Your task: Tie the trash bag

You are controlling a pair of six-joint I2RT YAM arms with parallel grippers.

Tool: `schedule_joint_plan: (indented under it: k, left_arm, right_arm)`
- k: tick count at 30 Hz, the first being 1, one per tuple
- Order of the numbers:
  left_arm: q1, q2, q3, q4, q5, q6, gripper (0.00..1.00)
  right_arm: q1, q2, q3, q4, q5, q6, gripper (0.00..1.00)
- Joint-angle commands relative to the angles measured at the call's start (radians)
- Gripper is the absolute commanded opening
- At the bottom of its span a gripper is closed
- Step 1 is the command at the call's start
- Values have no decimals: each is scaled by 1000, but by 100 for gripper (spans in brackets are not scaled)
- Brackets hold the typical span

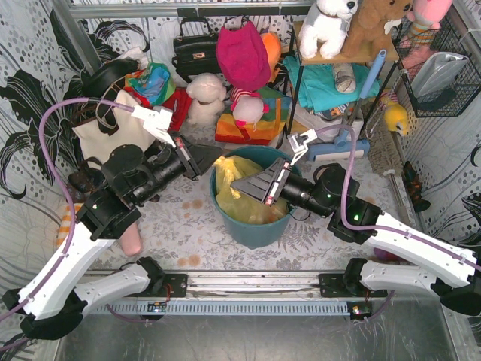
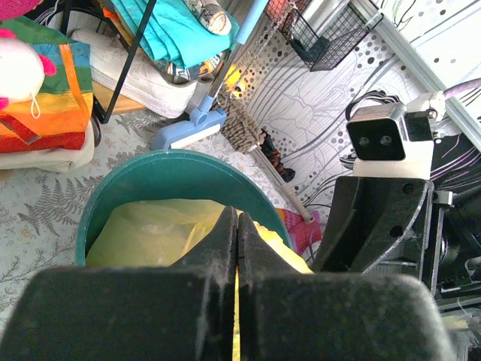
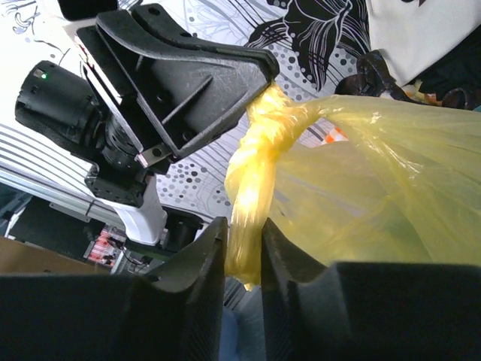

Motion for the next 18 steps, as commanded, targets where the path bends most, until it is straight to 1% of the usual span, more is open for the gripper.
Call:
schedule_joint_plan:
  k: [1, 5, 12, 18]
  left_arm:
    - [4, 7, 40, 65, 13, 29, 0]
    - [5, 12, 40, 67, 9, 31, 0]
    - [4, 35, 47, 71, -7, 51, 0]
    - [6, 58, 33, 73, -46, 86, 0]
  right_arm:
    - [6, -17, 22, -15, -13, -3, 19]
    - [6, -29, 14, -26, 3, -10, 0]
    - [5, -55, 27, -113, 45, -30, 0]
    - [6, -111, 8, -187, 79, -31, 0]
